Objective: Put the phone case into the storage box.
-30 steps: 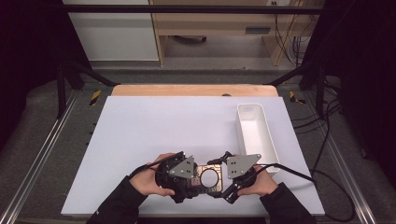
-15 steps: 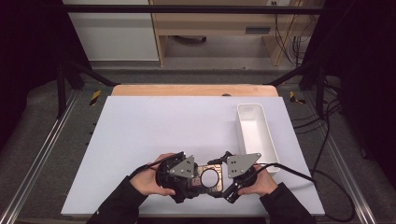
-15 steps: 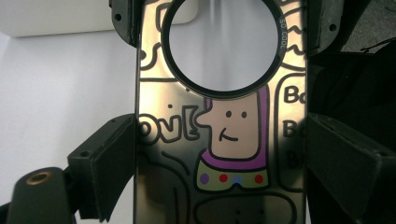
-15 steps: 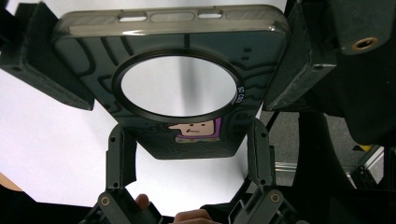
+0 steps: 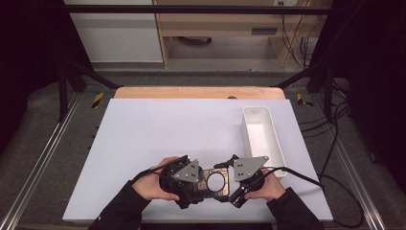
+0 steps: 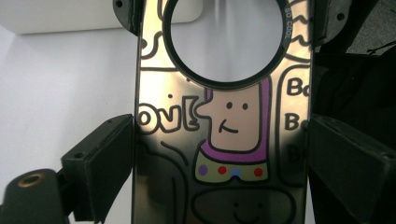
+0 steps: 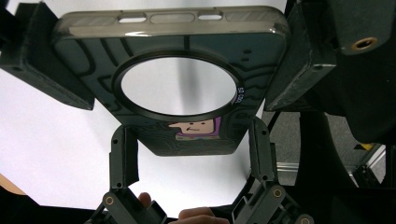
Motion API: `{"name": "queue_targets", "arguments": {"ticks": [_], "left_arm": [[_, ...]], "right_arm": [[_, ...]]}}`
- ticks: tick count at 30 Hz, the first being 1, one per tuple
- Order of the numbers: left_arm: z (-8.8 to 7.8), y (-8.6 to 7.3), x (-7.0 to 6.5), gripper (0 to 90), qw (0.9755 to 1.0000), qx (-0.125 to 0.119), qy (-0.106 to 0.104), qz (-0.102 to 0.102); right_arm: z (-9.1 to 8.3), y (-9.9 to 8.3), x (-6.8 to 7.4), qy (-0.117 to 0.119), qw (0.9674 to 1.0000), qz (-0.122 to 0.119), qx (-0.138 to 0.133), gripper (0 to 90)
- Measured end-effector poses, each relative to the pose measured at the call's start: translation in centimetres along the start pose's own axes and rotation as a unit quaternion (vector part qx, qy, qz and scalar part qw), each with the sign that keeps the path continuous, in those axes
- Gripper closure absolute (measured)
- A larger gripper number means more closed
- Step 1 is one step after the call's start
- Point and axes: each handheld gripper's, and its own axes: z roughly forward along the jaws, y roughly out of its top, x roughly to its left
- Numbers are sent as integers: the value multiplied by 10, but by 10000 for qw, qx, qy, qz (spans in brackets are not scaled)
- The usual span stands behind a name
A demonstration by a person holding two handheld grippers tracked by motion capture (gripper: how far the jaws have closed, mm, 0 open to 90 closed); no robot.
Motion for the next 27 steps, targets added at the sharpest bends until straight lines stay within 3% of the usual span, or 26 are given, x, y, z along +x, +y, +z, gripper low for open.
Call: {"name": "queue_targets", "arguments": {"ticks": [11, 27], "left_arm": [[-5, -3, 3, 63, 9998, -111, -10, -149], [-22, -11, 5, 7, 9988, -354, 153, -317]], "right_arm": [[-5, 2, -1, -70, 10000, 30, 38, 118], [-16, 4, -4, -303, 9993, 47, 229, 118]]}}
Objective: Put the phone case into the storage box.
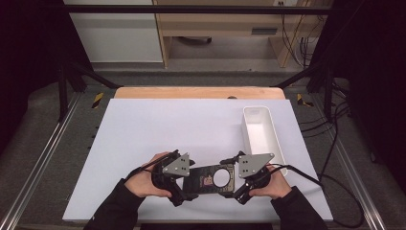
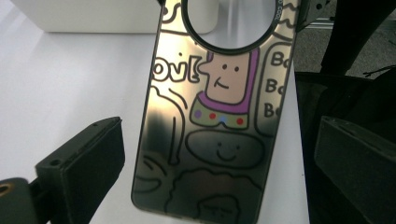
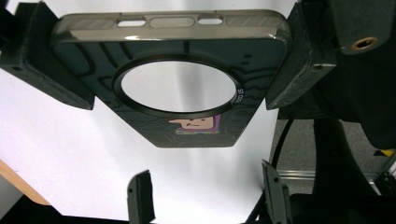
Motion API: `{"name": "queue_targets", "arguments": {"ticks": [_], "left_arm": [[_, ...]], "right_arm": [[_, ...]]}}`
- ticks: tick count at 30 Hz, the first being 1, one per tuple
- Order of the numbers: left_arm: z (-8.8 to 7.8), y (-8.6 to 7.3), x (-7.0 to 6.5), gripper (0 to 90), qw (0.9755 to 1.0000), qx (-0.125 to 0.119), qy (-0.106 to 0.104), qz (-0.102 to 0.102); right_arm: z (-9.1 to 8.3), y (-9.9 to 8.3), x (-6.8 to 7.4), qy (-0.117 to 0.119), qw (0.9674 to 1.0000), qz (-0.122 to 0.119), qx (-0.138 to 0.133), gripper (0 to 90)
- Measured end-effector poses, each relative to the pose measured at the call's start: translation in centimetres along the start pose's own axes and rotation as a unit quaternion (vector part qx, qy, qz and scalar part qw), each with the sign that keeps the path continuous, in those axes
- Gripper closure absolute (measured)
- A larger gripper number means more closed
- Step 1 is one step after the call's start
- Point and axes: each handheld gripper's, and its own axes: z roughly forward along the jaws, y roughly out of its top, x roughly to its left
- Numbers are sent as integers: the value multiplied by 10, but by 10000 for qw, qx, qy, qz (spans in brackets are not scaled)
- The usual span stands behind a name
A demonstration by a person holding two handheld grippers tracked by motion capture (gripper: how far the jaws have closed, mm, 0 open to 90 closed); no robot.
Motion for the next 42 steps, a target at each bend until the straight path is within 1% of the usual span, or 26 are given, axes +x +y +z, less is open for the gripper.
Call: {"name": "queue_targets", "arguments": {"ticks": [1, 5, 9, 11, 14, 16, 21, 26, 30, 34, 42], "left_arm": [[-1, -1, 0, 5, 10000, -26, 17, -19], [-1, -4, 0, 0, 9999, -6, 83, -86], [-2, -6, 0, 0, 9998, -18, 113, -141], [-3, -7, 0, 0, 9998, -49, 77, -155], [-3, -8, 0, 0, 9998, -31, 91, -187], [-2, -9, 0, 0, 9998, -6, 97, -194], [-1, -12, 1, 0, 9997, 34, 83, -238], [3, -12, 0, 0, 9997, 117, 36, -217], [4, -12, -1, 0, 9997, 150, 30, -214], [5, -12, -1, 0, 9996, 182, 25, -212], [9, -10, -1, 0, 9995, 245, -5, -202]], "right_arm": [[-1, 0, 0, -13, 10000, -6, 14, 118], [-4, 1, -1, -37, 10000, 6, 51, 119], [-7, 2, -2, -111, 9999, -8, 108, 119], [-8, 3, -2, -138, 9998, -20, 148, 119], [-10, 4, -3, -147, 9997, -14, 201, 119], [-11, 5, -4, -116, 9997, 12, 214, 119], [-16, 10, -7, -72, 9990, -8, 442, 119], [-19, 19, -8, 36, 9981, -31, 608, 119], [-19, 28, -10, 105, 9965, -121, 817, 119], [-20, 35, -12, 178, 9955, -108, 922, 119], [-18, 47, -16, 270, 9923, -166, 1196, 119]]}}
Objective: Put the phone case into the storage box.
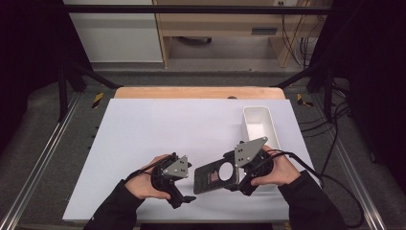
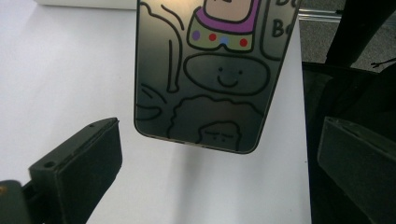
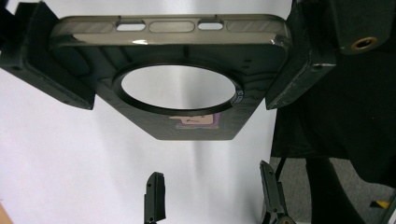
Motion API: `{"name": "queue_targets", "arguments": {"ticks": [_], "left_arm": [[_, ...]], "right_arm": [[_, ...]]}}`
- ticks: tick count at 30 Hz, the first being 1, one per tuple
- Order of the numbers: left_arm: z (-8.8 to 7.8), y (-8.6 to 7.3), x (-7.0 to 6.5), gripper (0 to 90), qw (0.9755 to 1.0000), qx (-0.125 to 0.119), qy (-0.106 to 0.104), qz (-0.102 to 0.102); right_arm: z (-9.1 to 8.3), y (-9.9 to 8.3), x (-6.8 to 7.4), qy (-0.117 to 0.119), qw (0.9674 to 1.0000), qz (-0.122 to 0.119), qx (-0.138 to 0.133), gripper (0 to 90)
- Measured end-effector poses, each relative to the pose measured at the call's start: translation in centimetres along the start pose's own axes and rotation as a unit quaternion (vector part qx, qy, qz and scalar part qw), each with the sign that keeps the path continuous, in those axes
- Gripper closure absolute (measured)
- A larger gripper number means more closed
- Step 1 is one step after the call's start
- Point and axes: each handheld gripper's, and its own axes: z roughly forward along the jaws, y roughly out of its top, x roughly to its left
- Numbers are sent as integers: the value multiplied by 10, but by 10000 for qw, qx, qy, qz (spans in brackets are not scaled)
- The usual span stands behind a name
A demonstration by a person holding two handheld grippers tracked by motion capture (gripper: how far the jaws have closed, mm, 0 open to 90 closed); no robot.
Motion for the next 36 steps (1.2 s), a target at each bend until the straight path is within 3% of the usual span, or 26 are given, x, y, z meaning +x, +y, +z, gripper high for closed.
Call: {"name": "queue_targets", "arguments": {"ticks": [16, 36], "left_arm": [[10, 11, 7, 0, 9995, 285, -87, -42], [30, 28, 13, 0, 9958, 910, -115, 51]], "right_arm": [[9, 19, -9, 165, 9988, -7, 469, 119], [19, 35, -15, 230, 9946, 47, 1016, 119]]}}
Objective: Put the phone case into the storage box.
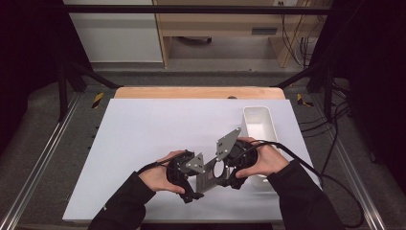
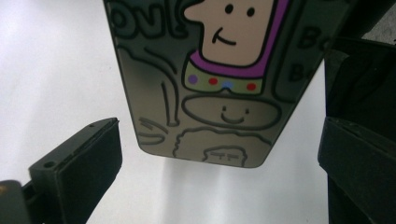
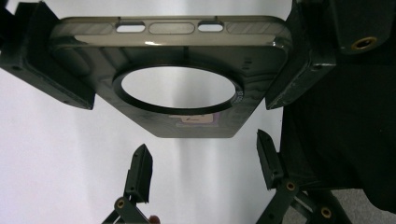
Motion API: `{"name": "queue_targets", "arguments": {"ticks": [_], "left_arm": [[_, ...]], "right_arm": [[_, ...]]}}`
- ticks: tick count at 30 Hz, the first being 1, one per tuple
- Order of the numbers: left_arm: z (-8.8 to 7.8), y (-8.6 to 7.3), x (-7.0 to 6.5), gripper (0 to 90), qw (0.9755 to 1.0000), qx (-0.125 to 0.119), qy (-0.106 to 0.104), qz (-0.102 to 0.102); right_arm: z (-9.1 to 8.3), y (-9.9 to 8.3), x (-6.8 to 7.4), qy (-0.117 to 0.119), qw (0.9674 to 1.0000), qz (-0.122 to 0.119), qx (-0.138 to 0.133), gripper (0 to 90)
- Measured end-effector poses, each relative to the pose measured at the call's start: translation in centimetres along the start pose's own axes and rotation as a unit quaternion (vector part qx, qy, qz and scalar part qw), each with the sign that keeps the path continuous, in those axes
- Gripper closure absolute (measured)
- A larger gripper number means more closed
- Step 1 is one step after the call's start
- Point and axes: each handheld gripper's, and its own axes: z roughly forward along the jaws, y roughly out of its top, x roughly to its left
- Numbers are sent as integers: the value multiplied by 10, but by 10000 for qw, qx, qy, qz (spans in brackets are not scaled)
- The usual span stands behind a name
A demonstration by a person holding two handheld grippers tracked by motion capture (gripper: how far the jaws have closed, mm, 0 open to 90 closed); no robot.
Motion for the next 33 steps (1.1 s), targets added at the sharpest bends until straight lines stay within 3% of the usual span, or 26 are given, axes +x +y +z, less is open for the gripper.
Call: {"name": "queue_targets", "arguments": {"ticks": [13, 22, 33], "left_arm": [[13, 5, 1, 6, 9995, 289, 16, 100], [18, 9, 1, 81, 9989, 437, 58, 168], [21, 11, -1, 77, 9985, 438, 84, 306]], "right_arm": [[3, 8, -1, 9, 10000, -45, 23, 119], [6, 9, 0, 51, 10000, -36, 69, 118], [4, 11, 1, 60, 9999, -111, 2, 119]]}}
